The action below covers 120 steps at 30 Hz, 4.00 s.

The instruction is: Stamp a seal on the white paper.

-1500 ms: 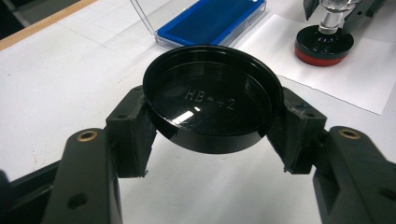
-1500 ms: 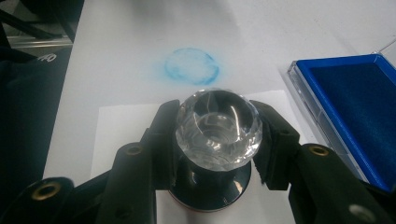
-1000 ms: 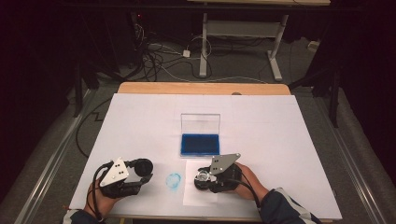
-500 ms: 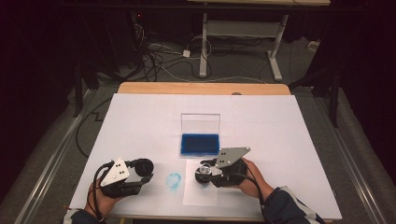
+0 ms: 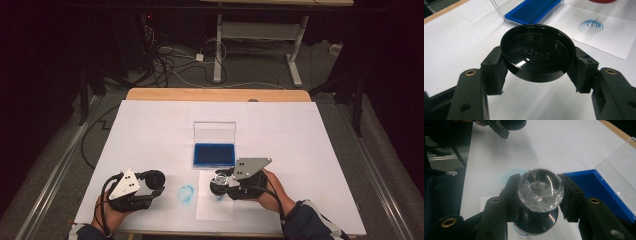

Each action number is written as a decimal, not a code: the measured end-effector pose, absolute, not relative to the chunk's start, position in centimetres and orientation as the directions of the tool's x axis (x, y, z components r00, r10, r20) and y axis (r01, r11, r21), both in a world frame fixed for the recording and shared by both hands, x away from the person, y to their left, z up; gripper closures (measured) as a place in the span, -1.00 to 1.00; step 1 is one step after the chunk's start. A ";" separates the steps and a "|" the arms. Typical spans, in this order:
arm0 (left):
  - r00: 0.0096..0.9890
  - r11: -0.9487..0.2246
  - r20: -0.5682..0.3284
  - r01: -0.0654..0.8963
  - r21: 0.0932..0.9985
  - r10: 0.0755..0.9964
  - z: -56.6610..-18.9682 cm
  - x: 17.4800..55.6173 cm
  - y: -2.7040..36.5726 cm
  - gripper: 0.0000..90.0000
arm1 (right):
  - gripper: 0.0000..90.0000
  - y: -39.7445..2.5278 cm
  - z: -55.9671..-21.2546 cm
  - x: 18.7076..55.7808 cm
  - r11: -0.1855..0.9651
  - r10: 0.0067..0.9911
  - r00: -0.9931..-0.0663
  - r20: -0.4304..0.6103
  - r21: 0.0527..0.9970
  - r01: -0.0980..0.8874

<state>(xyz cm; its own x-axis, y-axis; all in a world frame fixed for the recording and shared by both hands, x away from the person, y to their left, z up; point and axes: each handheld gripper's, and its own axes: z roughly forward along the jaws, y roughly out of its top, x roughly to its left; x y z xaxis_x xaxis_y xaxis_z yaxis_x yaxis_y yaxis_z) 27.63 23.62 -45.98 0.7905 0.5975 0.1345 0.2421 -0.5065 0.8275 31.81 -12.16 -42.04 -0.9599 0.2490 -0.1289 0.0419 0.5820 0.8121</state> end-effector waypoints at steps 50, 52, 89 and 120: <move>0.797 -0.510 0.136 0.236 0.827 0.589 -46.0 27.7 23.5 -0.19 | 0.26 -10.6 -45.5 32.3 0.678 0.229 -0.966 -0.120 0.731 0.070; 0.796 -0.509 0.136 0.236 0.828 0.589 -46.0 27.7 23.6 -0.19 | 0.26 -10.6 -45.6 32.4 0.678 0.230 -0.966 -0.117 0.732 0.073; 0.802 -0.517 0.134 0.238 0.822 0.581 -46.1 27.7 23.3 -0.19 | 0.26 -10.4 -45.7 32.6 0.702 0.253 -0.963 -0.088 0.702 0.120; 0.803 -0.510 0.131 0.235 0.827 0.582 -46.1 27.6 23.1 -0.19 | 0.26 -12.3 -41.7 32.0 0.604 0.279 -0.953 -0.119 0.793 0.078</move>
